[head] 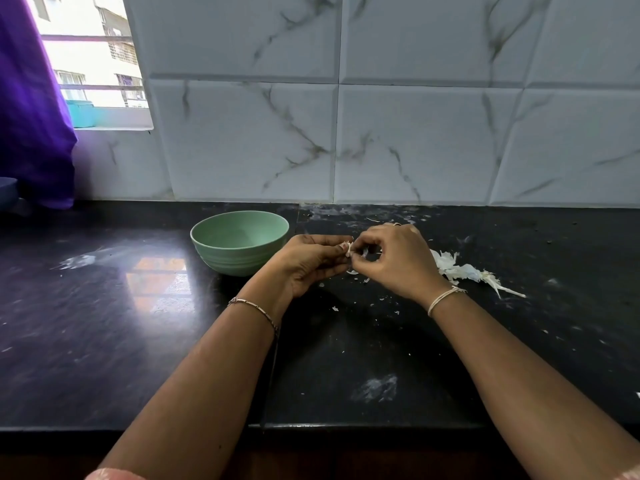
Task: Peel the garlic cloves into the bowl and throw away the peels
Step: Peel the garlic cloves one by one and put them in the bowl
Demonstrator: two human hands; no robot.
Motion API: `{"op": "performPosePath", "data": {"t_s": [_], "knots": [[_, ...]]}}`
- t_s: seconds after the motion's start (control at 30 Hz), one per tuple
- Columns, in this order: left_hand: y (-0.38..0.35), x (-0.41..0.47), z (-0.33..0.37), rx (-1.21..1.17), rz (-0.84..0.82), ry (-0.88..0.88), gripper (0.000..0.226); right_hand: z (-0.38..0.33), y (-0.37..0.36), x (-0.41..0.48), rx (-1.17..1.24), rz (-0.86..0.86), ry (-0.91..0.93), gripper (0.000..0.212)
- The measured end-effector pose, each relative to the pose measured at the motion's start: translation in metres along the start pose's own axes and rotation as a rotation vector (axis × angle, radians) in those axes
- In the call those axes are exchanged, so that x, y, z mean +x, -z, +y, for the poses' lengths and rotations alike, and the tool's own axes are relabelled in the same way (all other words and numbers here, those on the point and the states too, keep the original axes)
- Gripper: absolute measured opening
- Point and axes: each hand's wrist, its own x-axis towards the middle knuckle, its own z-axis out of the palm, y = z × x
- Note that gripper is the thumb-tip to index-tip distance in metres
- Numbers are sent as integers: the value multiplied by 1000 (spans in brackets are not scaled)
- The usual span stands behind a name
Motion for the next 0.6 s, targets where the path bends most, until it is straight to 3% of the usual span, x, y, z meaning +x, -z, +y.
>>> {"op": "performPosePath", "data": {"t_s": [0.37,0.6], "knots": [[-2,0,-1,-38,2,28,13,-1,1,2,-52,50,-12,9],[3,0,2,-194,-53,49,22,10,8,5,111,-1,-87,11]]}}
